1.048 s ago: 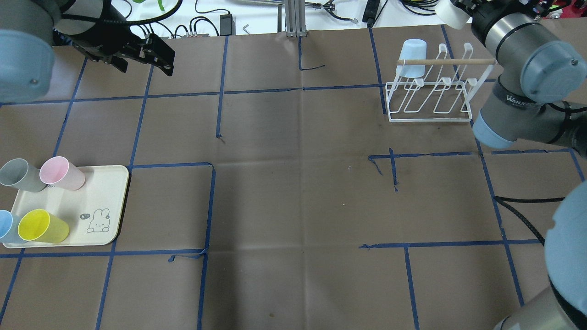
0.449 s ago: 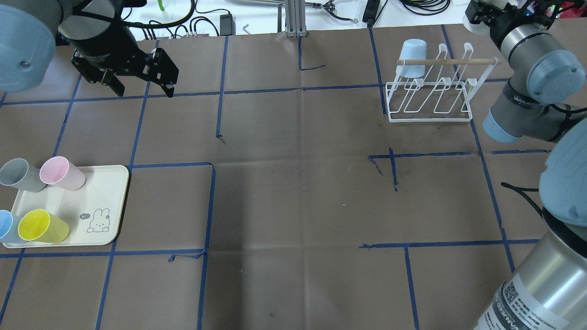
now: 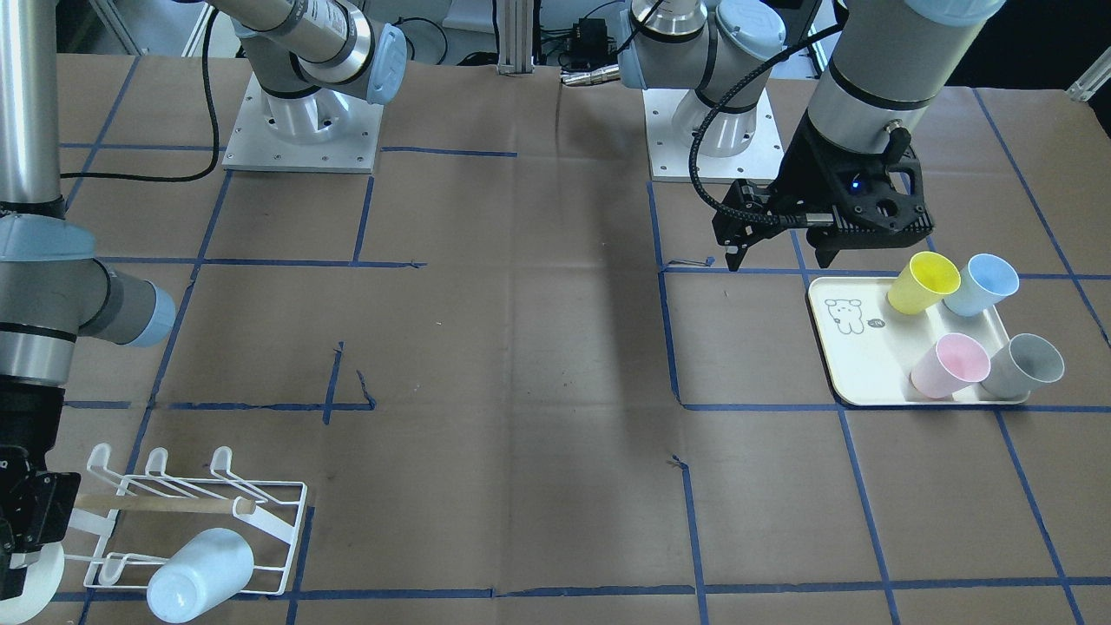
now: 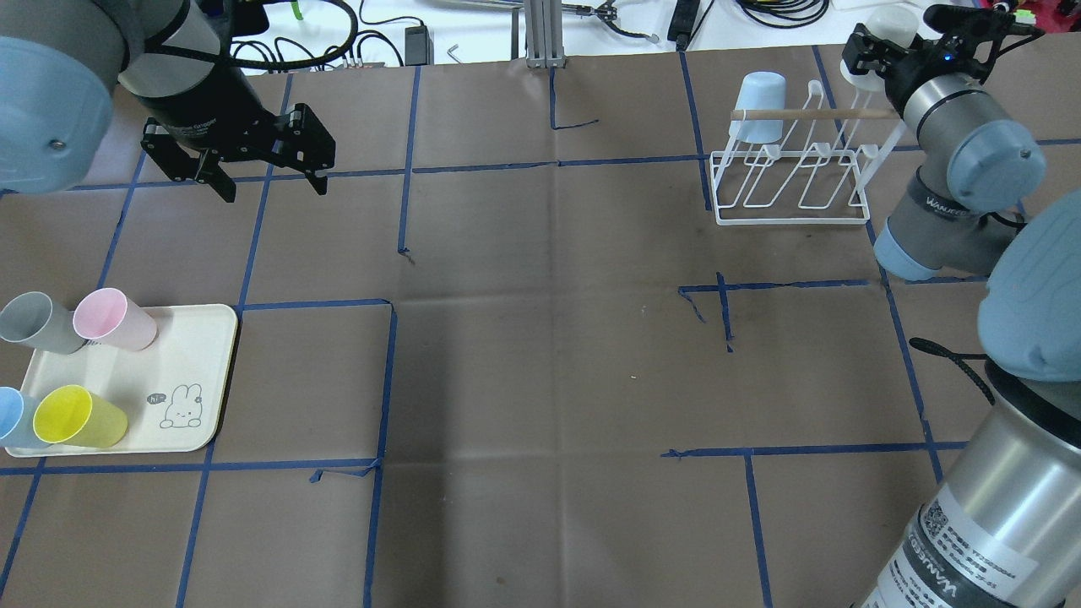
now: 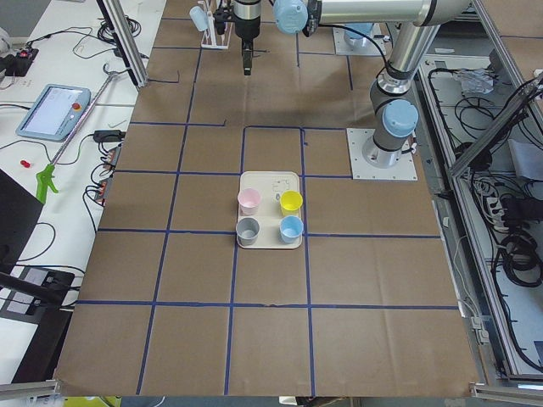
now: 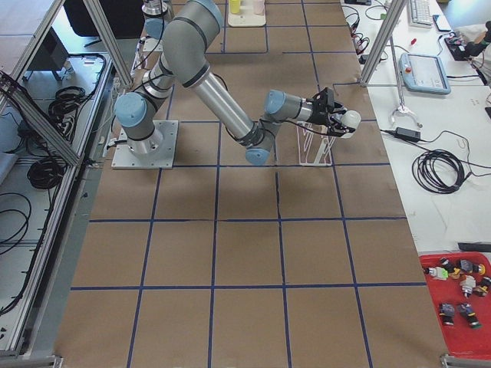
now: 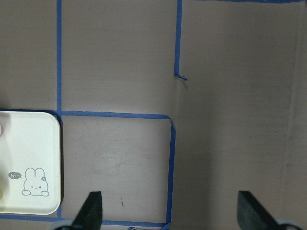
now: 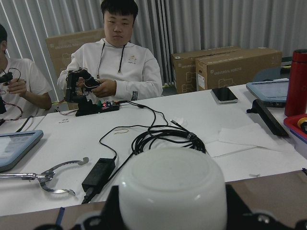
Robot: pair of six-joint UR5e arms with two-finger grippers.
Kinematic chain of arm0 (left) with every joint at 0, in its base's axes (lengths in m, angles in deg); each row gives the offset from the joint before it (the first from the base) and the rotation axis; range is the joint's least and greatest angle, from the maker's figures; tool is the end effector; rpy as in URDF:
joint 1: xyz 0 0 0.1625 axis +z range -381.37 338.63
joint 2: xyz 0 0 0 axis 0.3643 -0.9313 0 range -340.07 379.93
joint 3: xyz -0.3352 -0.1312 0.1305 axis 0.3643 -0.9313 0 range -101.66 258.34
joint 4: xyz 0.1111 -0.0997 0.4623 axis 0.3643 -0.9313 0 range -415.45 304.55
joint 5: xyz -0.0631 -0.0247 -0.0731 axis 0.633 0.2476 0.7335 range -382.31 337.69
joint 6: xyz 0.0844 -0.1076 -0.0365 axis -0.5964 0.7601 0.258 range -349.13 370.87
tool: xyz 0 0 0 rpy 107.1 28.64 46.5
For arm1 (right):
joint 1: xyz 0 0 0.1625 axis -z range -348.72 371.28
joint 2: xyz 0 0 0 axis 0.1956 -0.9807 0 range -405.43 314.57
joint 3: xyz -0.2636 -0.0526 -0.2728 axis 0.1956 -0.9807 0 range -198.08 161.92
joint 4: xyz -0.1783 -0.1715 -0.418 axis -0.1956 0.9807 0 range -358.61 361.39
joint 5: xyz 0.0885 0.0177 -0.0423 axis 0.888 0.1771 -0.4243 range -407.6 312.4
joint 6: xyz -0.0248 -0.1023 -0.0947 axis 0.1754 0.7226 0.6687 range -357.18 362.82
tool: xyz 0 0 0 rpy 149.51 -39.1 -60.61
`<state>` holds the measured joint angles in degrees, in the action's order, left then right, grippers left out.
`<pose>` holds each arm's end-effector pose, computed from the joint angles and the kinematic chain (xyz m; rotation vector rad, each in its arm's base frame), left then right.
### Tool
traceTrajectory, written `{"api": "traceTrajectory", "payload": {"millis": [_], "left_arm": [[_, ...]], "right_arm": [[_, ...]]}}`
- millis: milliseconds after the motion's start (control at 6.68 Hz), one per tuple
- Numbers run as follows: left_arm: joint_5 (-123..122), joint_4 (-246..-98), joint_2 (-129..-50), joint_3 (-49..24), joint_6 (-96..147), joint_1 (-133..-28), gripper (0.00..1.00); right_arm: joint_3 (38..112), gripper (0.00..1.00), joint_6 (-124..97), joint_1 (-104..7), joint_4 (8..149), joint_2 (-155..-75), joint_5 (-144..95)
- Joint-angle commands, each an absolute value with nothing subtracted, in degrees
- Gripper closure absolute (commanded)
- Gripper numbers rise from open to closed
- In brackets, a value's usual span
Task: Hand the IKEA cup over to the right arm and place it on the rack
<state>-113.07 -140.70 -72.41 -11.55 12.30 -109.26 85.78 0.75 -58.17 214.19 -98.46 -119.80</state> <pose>-0.1098 -0.5926 0.3899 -0.0971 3.1258 -0.0687 -0.0749 -0.7028 0.1596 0.2083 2.4711 -1.8282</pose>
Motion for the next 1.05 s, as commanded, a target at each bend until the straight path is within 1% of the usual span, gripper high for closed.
{"api": "traceTrajectory", "payload": {"millis": [0,150,300,599,749,899], "left_arm": [[-113.01,-140.70,-72.70,-11.75,13.41,-109.35,0.01],[-113.01,-140.70,-72.88,-11.67,13.76,-109.35,0.01],[-112.93,-140.70,-72.97,-11.49,14.81,-109.43,0.01],[-113.10,-140.61,-72.97,-11.49,15.08,-110.57,0.01],[-113.01,-139.83,-73.14,-11.49,15.35,-110.58,0.01],[-113.10,-139.74,-73.14,-11.49,15.26,-110.58,0.01]], "right_arm": [[87.74,0.69,0.80,-58.24,214.61,-98.51,-119.93],[87.66,0.03,0.36,-58.24,214.00,-98.60,-120.46],[87.48,0.00,0.45,-58.24,213.82,-98.77,-120.64],[86.61,0.00,0.27,-58.24,212.78,-99.30,-120.55],[85.30,0.00,0.10,-58.33,210.51,-99.91,-120.46],[84.59,0.00,-0.25,-58.42,204.48,-102.96,-120.55]]}}
